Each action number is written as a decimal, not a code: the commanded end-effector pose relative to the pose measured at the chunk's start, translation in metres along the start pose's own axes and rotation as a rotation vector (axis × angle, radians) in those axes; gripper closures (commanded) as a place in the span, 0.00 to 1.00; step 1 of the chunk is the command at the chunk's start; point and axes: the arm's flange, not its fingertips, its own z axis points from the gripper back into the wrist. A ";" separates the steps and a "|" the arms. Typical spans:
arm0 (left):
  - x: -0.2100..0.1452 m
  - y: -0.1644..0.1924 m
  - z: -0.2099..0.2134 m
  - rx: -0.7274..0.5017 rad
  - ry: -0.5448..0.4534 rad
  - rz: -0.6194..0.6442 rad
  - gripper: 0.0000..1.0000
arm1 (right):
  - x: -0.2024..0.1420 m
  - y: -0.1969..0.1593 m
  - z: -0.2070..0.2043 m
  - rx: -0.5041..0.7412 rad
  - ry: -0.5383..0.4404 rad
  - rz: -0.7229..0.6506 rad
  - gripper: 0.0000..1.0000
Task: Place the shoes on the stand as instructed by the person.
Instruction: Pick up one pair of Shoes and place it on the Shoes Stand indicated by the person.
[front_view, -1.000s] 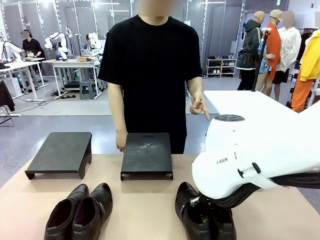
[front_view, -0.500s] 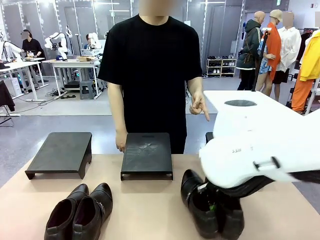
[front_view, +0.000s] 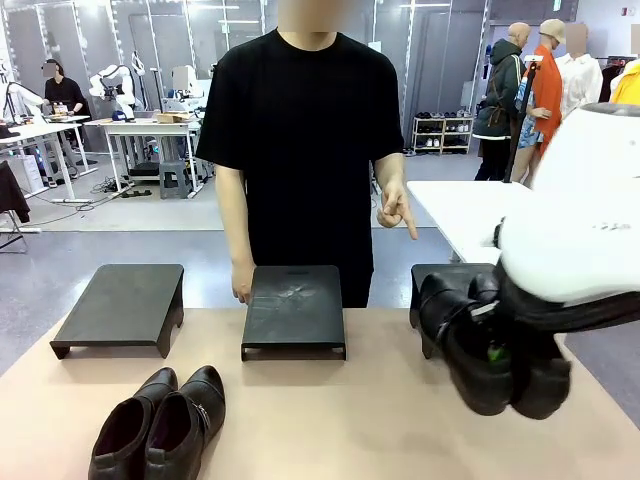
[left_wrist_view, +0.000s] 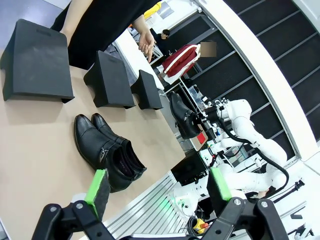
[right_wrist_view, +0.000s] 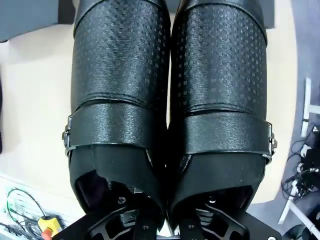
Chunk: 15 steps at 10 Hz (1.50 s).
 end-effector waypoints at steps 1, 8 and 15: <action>0.000 -0.001 0.003 -0.014 0.000 -0.015 0.00 | 0.008 -0.028 0.006 -0.029 -0.009 0.086 1.00; 0.000 -0.001 0.003 -0.014 0.000 -0.015 0.00 | 0.006 -0.039 0.002 -0.015 -0.004 0.056 1.00; 0.000 -0.001 0.003 -0.014 0.000 -0.015 0.00 | 0.126 -0.066 -0.008 -0.074 -0.101 0.048 0.92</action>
